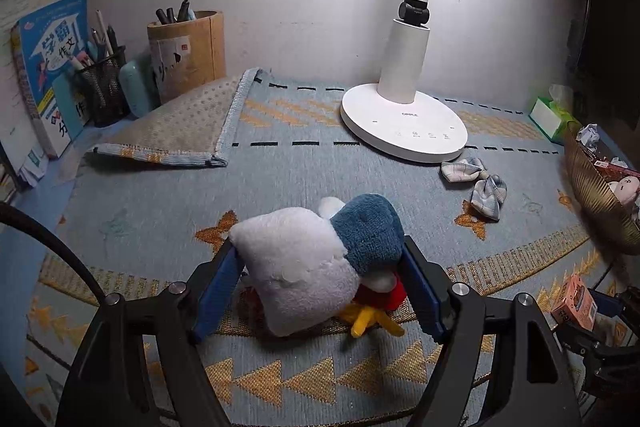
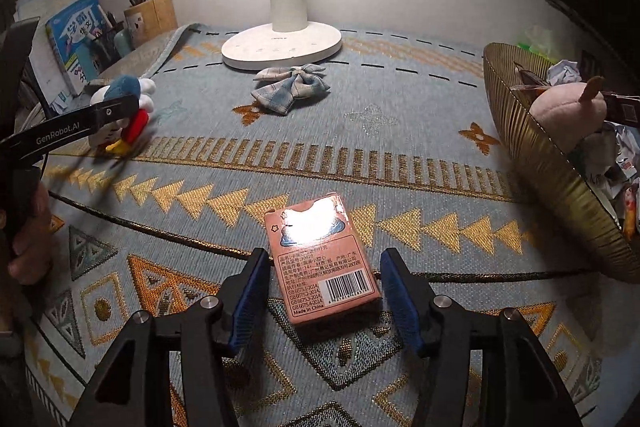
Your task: Organize objects
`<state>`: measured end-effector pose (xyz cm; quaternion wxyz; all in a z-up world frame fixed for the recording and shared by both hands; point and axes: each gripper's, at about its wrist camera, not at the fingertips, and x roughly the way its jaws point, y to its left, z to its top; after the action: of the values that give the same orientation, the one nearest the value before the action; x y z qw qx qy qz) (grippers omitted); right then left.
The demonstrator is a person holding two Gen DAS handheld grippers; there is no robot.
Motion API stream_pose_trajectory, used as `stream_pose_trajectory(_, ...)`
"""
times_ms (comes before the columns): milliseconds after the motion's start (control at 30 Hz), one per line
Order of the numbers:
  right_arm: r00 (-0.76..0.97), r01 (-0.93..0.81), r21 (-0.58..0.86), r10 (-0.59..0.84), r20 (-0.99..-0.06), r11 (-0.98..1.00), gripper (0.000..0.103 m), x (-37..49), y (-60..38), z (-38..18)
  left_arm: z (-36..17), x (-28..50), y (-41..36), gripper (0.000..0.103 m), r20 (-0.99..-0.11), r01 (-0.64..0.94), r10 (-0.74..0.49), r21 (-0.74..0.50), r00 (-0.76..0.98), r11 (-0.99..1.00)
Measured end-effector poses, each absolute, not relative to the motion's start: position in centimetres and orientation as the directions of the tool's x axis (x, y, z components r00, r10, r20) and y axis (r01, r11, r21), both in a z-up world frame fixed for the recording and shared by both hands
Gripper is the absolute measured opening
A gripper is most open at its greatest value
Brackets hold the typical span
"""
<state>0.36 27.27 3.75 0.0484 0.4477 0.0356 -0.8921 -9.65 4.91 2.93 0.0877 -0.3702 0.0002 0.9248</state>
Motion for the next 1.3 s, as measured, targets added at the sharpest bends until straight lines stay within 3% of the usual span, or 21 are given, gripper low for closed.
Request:
stream_pose_trajectory(100, -0.601, 0.167, -0.052, -0.06, -0.797, -0.985, 0.043, 1.8, 26.2, 3.9, 3.0, -9.3, 5.1, 0.075, -0.676, -0.153, 0.137, -0.037, -0.724, -0.988)
stream_pose_trajectory(367, -0.589, 0.216, 0.084, -0.198, -0.783, -0.973, 0.042, 7.5, 29.0, 5.5, 4.6, -7.1, 7.2, 0.075, -0.621, -0.147, 0.075, 0.065, -0.78, -0.987)
stream_pose_trajectory(533, -0.711, 0.102, 0.123, -0.159, -0.685, -0.987, 0.04, 9.6, 35.2, 11.3, 9.9, -5.4, 12.2, 0.075, -0.557, -0.284, 0.254, -0.034, -0.791, -0.958)
stream_pose_trajectory(767, -0.866, -0.155, 0.121, 0.076, -0.494, -0.981, 0.04, 9.2, 44.4, 18.4, 16.4, -6.3, 24.6, 0.075, -0.5, -0.538, 0.517, -0.115, -0.695, -0.835)
stream_pose_trajectory(1000, -0.836, -0.284, 0.183, 0.15, -0.528, -0.941, 0.04, 4.7, 49.7, 17.6, 15.2, -8.7, 33.3, 0.077, -0.527, -0.636, 0.604, -0.146, -0.599, -0.758)
stream_pose_trajectory(1067, -0.812, -0.288, 0.197, 0.13, -0.569, -0.937, 0.042, 3.4, 50.5, 16.6, 14.4, -9.3, 34.0, 0.084, -0.531, -0.659, 0.636, -0.18, -0.56, -0.73)
stream_pose_trajectory(1133, -0.792, -0.279, 0.232, 0.087, -0.604, -0.932, 0.061, 3.0, 51.3, 15.4, 13.6, -9.9, 34.3, 0.096, -0.554, -0.651, 0.633, -0.202, -0.54, -0.732)
stream_pose_trajectory(1200, -0.796, -0.311, 0.24, 0.114, -0.595, -0.92, 0.067, 3.7, 51.7, 15.0, 13.1, -10.0, 33.7, 0.096, -0.564, -0.642, 0.629, -0.213, -0.535, -0.737)
stream_pose_trajectory(1300, -0.799, -0.314, 0.229, 0.126, -0.588, -0.921, 0.068, 4.7, 51.5, 15.0, 13.4, -9.5, 31.7, 0.096, -0.557, -0.627, 0.62, -0.211, -0.553, -0.749)
